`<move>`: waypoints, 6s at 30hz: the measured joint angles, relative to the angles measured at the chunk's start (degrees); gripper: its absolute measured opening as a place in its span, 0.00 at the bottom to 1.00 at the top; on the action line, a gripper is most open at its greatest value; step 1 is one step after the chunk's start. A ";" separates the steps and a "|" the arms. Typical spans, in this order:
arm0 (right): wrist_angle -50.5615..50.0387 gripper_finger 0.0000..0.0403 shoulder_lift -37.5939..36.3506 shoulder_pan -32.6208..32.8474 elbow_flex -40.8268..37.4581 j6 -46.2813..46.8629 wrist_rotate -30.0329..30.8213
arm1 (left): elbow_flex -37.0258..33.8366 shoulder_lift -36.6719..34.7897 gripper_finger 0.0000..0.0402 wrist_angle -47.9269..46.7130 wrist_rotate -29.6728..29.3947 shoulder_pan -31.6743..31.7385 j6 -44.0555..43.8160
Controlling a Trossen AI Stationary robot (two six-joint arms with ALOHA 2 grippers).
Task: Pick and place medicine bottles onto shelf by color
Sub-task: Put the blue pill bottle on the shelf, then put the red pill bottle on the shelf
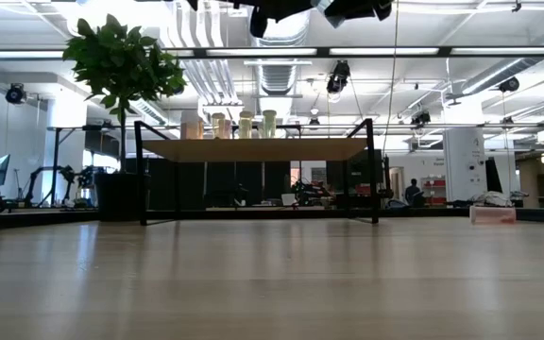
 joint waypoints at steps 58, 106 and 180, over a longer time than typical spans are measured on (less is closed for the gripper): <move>-13.06 0.58 -3.06 0.00 -4.11 14.18 19.15 | 28.30 23.06 0.26 -45.44 -1.44 17.71 14.09; -57.81 0.67 -14.73 0.00 -6.89 38.39 26.98 | 34.58 19.69 0.58 -44.46 -4.04 13.51 15.09; -42.07 0.47 28.17 -36.85 -21.80 22.47 -8.91 | 31.95 6.58 0.58 -58.00 -8.74 9.64 12.03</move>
